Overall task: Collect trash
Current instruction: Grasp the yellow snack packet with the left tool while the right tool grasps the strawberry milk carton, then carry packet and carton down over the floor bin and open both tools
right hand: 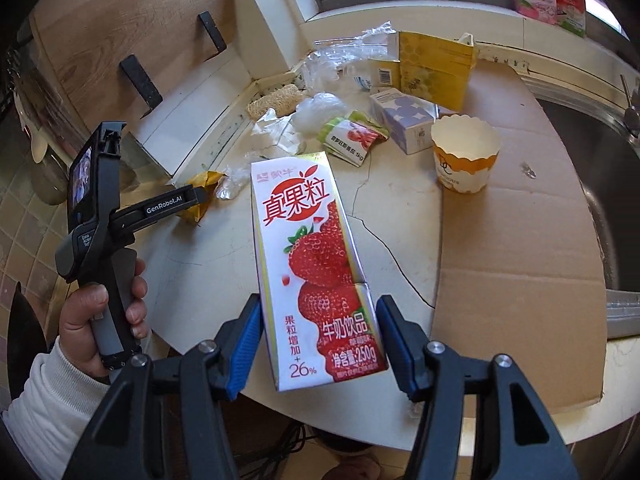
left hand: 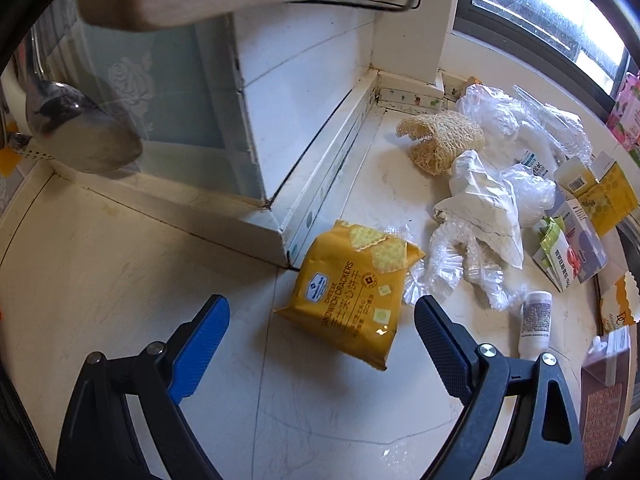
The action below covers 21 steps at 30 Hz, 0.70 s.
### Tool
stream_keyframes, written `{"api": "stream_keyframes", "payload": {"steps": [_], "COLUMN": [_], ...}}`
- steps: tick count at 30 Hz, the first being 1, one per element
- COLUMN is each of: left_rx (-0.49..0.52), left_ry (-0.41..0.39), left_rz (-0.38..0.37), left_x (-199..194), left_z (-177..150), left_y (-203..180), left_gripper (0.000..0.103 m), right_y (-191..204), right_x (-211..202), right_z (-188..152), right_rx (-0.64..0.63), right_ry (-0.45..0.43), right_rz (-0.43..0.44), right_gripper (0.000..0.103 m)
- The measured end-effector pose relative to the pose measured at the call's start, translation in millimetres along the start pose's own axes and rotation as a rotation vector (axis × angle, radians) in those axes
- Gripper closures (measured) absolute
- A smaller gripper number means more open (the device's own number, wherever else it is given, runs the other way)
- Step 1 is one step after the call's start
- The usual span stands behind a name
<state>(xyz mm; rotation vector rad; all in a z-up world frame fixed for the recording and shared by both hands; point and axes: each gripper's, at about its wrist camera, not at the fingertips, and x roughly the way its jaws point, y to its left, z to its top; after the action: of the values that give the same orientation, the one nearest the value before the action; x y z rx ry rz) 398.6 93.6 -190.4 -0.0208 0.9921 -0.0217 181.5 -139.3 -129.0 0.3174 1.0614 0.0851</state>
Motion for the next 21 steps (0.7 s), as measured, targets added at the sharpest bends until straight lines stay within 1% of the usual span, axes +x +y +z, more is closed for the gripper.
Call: {"api": "stream_keyframes", "payload": {"steps": [1,2,4,7,10,12,14,17,21], "left_rx": [0.003,0.006,0.004,0.004,0.035,0.05,0.036,0.012,-0.021], "left_ry": [0.001,0.006,0.003,-0.024,-0.055,-0.071,-0.047,-0.041,-0.046], "left_rz": [-0.001,-0.008,-0.01,-0.018,-0.004,0.002,-0.039,-0.057,-0.096], "left_x": [1.8,3.9,6.1,2.5,-7.7,-16.6,-21.5,-32.4,-60.3], "left_z": [0.4,0.4,-1.1,-5.0,-10.2,-12.8,-14.7,-20.5,-31.2], "left_y": [-2.0,-3.8,-5.5,-7.7,-10.3,-11.7,-9.9,-4.8,2.5], "left_gripper": [0.024,0.038,0.041,0.05,0.07,0.098,0.098,0.098,0.099], "right_y": [-0.6,-0.4,0.4,2.4,3.5,3.4,3.7,3.8,2.4], "right_x": [0.2,0.9,0.3,0.2,-0.6,-2.3,-6.0,-15.1,-32.9], "right_z": [-0.4,-1.4,-3.7,-8.1,-13.0,-16.4,-19.1,-22.8,-27.2], "right_rx": [0.004,0.006,0.004,-0.005,-0.001,0.002,0.002,-0.003,-0.009], "right_ry": [0.0,0.001,-0.001,-0.001,0.008,0.011,0.011,0.002,-0.02], "right_rz": [0.0,0.0,0.002,0.0,0.009,0.015,0.02,0.029,0.039], "right_gripper": [0.046,0.046,0.046,0.046,0.046,0.046,0.046,0.046,0.046]}}
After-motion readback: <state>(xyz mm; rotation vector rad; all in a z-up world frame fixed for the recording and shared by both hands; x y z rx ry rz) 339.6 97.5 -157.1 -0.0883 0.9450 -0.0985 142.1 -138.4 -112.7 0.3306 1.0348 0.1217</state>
